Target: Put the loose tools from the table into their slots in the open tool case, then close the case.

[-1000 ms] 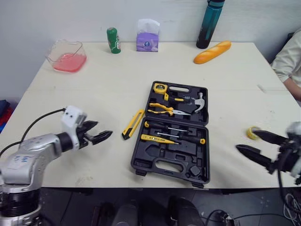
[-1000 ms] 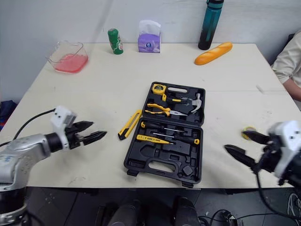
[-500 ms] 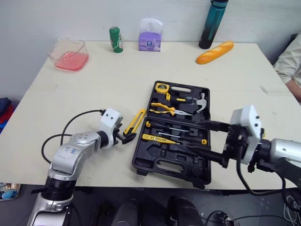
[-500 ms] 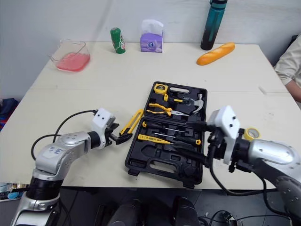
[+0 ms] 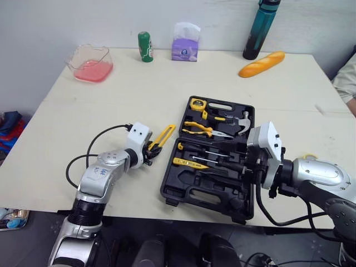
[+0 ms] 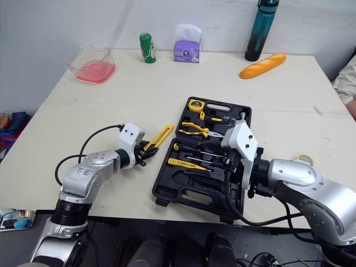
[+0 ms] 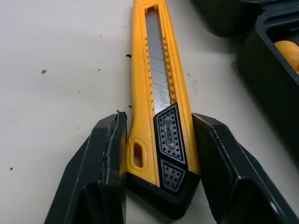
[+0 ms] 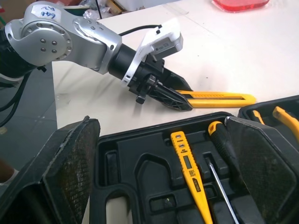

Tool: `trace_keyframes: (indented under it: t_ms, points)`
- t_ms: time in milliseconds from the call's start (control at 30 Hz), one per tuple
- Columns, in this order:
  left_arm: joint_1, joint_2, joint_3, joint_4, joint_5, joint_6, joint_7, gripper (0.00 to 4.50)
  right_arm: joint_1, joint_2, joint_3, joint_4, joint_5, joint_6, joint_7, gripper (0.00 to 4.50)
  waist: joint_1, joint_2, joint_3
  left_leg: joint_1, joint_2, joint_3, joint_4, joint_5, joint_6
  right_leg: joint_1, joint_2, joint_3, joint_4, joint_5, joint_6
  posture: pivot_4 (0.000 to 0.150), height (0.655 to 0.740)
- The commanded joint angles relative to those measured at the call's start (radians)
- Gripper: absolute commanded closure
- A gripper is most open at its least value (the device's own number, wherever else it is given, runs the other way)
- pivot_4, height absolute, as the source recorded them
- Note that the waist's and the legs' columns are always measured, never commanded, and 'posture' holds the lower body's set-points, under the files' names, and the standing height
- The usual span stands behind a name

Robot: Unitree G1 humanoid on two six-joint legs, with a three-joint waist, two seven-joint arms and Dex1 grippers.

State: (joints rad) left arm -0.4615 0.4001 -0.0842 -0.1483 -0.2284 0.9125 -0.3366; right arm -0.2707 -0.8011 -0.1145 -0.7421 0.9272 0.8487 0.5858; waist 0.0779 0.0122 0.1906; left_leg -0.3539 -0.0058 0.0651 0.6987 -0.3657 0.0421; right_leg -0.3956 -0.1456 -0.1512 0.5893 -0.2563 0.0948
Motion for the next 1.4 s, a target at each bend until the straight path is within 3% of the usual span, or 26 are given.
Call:
trace_keyframes:
  t_ms: [33,200,367,533,767,967,1167,1400]
  points:
    - [0.029,0.014,-0.009,0.042,0.004,0.017,-0.030,2.86,-0.003,0.005,-0.007,-0.007,-0.014,-0.032,0.008,0.00,-0.002,0.000,0.000,0.000,0.000,0.000,0.000,0.000,0.000,0.000,0.000,0.000,0.000,0.000,0.000,0.150,0.7327]
    - [-0.011,0.128,0.047,0.006,-0.030,-0.019,-0.156,2.86,0.006,-0.002,-0.020,-0.001,-0.023,-0.045,0.018,0.00,-0.012,-0.001,0.000,-0.001,0.001,0.000,-0.001,0.000,0.000,-0.001,0.000,-0.002,0.000,0.000,0.000,0.150,0.7327]
    - [-0.075,0.340,0.032,-0.036,-0.084,-0.139,-0.449,2.86,0.024,-0.024,-0.052,-0.007,-0.008,-0.038,0.036,0.00,-0.034,-0.001,0.001,-0.006,0.002,0.000,-0.002,0.000,-0.001,-0.006,0.002,-0.003,0.002,0.000,-0.001,0.150,0.7327]
    - [-0.188,0.450,-0.072,-0.053,-0.104,-0.257,-0.738,2.86,0.134,-0.111,-0.137,-0.021,0.009,-0.020,0.116,0.00,-0.020,-0.001,0.001,-0.017,0.000,0.000,0.000,0.002,0.000,-0.015,0.009,-0.007,0.001,0.000,0.000,0.150,0.7327]
    - [-0.334,0.323,-0.277,-0.015,-0.040,-0.341,-0.879,2.86,0.348,-0.194,-0.282,-0.047,-0.022,-0.018,0.167,0.00,-0.017,-0.003,0.002,-0.018,0.000,0.002,0.000,0.002,0.003,-0.014,0.013,-0.007,-0.002,0.002,0.004,0.150,0.7327]
    - [-0.405,0.219,-0.406,0.076,0.040,-0.367,-0.919,2.86,0.485,-0.147,-0.349,-0.134,-0.013,-0.020,0.107,0.00,-0.025,-0.004,0.003,-0.016,0.001,0.003,0.000,0.004,0.002,-0.014,0.013,-0.005,0.001,0.002,0.004,0.150,0.7327]
    - [-0.421,0.166,-0.471,0.131,0.097,-0.408,-0.952,2.86,0.634,-0.119,-0.408,-0.205,-0.037,-0.025,0.074,0.00,-0.024,-0.004,0.003,-0.016,0.001,0.002,0.001,0.005,0.002,-0.014,0.013,-0.005,0.002,0.002,0.003,0.150,0.7327]
    - [-0.406,0.112,-0.474,0.157,0.115,-0.394,-0.957,2.86,0.682,-0.105,-0.451,-0.238,-0.019,-0.023,0.032,0.00,-0.023,-0.004,0.003,-0.017,0.001,0.000,0.001,0.005,0.002,-0.014,0.012,-0.002,0.001,0.002,0.003,0.150,0.7327]
